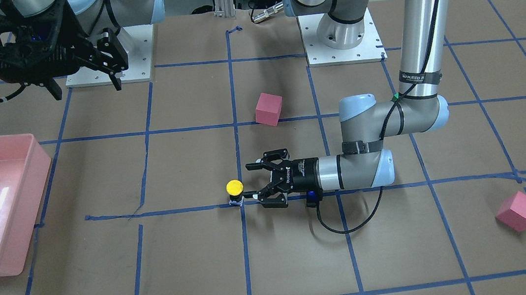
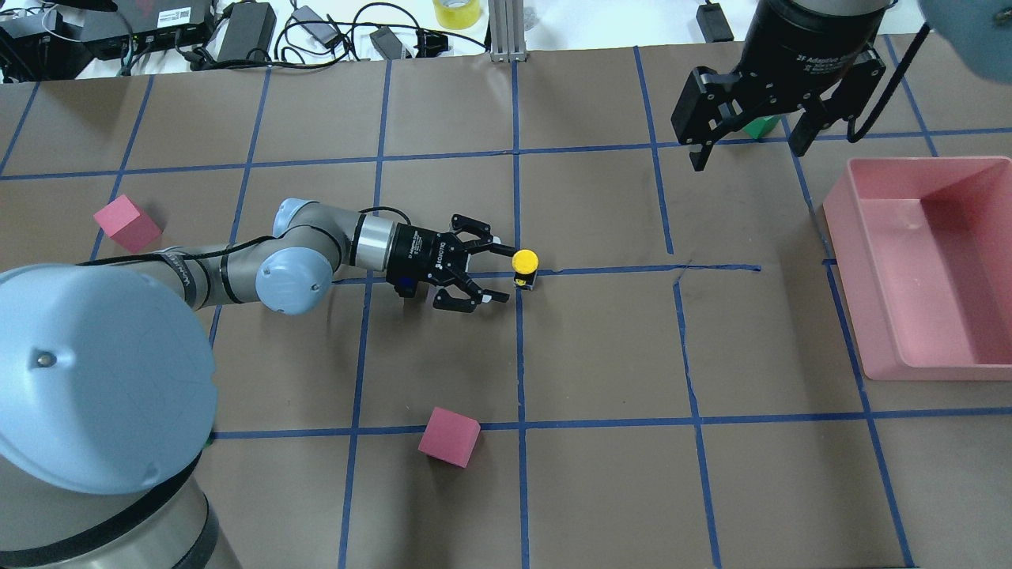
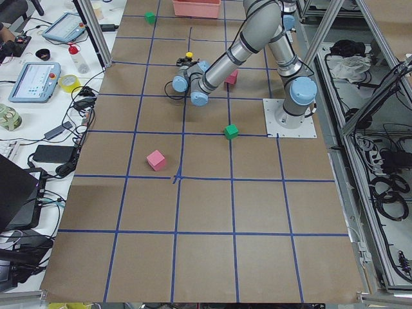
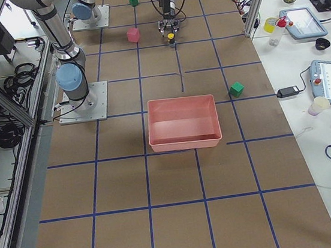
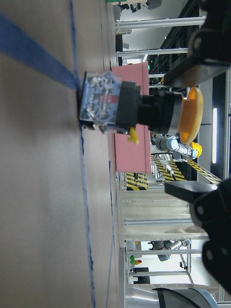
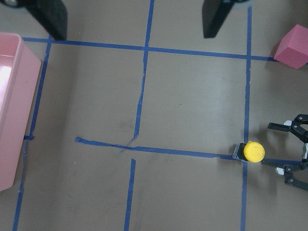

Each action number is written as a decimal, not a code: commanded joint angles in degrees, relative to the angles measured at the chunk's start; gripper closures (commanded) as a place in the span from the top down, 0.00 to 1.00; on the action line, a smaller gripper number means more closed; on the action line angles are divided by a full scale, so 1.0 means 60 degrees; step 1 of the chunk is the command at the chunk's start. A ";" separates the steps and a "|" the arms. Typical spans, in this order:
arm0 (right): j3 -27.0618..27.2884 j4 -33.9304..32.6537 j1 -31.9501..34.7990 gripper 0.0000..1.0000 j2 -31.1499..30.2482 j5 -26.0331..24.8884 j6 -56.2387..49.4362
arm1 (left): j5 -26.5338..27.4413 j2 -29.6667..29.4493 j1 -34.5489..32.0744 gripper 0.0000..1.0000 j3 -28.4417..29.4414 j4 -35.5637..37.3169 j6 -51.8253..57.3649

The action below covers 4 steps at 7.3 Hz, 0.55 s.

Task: Align button upright
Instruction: 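Open the left gripper and pull it back from the upright switch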

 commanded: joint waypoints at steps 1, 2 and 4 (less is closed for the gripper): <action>0.0000 0.0011 0.0000 1.00 0.0000 0.0000 0.0008 | 0.0429 0.0218 0.0047 0.88 0.0317 0.0017 -0.0393; 0.0000 -0.0004 0.0000 1.00 0.0000 0.0000 0.0023 | 0.1256 0.0523 0.0047 0.90 0.0652 0.0003 -0.0569; 0.0000 -0.0004 0.0000 1.00 0.0000 0.0000 0.0008 | 0.3585 0.1488 0.0207 1.00 0.1705 -0.0056 -0.0834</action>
